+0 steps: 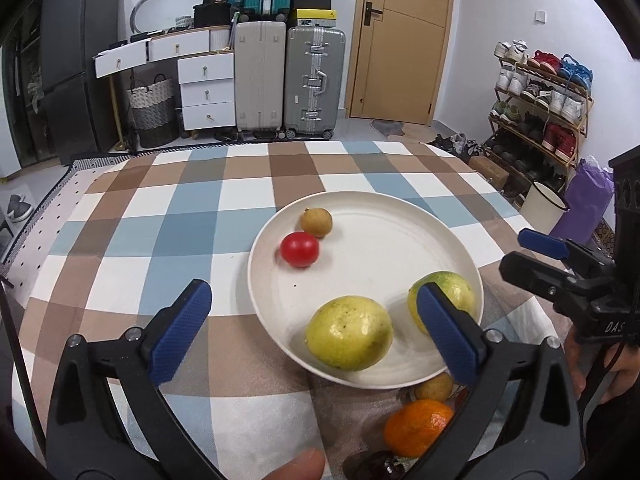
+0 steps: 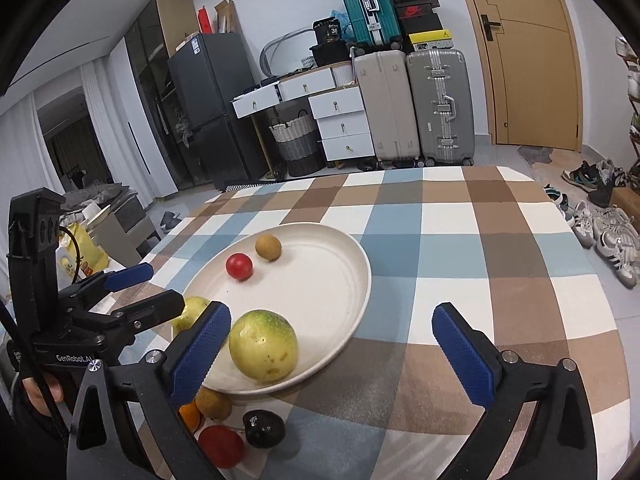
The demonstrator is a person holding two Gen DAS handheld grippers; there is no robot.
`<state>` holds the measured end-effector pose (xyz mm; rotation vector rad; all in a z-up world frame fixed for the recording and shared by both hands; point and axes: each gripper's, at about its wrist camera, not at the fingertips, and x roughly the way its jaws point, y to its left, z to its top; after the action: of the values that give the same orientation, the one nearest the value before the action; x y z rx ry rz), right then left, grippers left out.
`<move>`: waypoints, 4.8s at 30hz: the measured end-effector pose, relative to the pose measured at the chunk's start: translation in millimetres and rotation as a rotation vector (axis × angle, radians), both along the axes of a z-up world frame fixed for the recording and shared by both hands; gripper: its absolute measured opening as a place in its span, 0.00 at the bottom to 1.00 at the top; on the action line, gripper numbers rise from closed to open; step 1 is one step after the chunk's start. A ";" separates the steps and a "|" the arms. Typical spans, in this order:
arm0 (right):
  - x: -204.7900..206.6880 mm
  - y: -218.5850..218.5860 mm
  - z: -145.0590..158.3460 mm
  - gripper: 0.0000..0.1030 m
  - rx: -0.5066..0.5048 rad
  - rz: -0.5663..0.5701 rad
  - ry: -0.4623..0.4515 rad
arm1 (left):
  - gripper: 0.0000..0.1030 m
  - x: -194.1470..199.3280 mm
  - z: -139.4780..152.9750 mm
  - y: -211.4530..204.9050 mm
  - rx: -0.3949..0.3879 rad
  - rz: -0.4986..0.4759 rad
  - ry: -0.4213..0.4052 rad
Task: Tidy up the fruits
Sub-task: 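Withdraw both open grippers from the plate toward the remaining fruits, then reach the right gripper to the mandarin orange and close on it, then grasp the dark red cherry with the left gripper while the right gripper holds the mandarin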
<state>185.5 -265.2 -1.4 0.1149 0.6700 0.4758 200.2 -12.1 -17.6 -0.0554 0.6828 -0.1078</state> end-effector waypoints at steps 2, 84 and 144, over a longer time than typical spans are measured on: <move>-3.9 -0.6 1.3 1.00 -0.003 -0.001 -0.003 | 0.99 -4.0 0.0 1.8 0.005 0.009 0.007; -157.5 41.5 -31.2 0.61 -0.171 0.300 0.222 | 0.99 -132.3 -29.5 -4.4 0.004 -0.030 0.134; -137.2 7.3 -3.0 0.41 -0.118 0.215 0.147 | 0.24 -101.2 -38.3 -20.6 -0.019 -0.180 0.185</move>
<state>48.3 -257.8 -4.4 -0.0346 0.8579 0.6371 99.0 -32.7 -55.9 -0.0224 0.8711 -0.2848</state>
